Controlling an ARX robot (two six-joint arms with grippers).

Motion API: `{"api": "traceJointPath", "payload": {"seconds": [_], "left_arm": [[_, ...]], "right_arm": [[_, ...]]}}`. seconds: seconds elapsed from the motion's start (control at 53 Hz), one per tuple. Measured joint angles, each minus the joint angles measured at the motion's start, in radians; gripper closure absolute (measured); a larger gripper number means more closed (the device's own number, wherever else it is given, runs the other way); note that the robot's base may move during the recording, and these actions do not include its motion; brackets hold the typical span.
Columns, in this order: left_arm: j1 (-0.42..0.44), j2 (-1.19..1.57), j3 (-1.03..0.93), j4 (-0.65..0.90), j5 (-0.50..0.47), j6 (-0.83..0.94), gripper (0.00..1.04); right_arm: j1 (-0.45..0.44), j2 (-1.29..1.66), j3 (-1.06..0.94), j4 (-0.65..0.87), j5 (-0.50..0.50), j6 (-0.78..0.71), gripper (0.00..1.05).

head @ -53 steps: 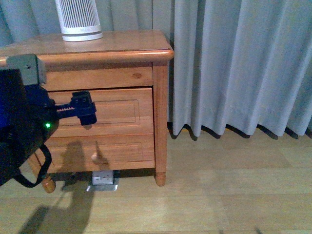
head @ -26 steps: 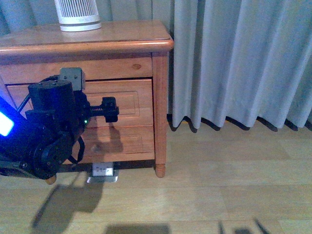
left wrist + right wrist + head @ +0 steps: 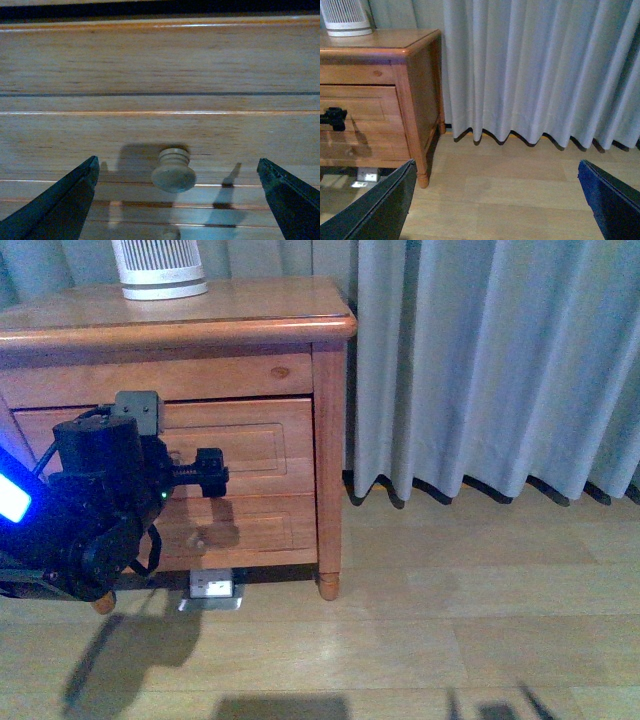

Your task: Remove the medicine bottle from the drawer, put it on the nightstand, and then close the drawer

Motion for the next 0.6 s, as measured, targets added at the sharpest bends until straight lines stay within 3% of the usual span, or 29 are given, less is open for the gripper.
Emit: {"api": "traceJointPath", "payload": {"seconds": [0.604], "left_arm": [[0.002, 0.015, 0.036, -0.046, 0.002, -0.018, 0.07]], "right_arm": [[0.000, 0.000, 0.000, 0.000, 0.000, 0.000, 0.07]]}}
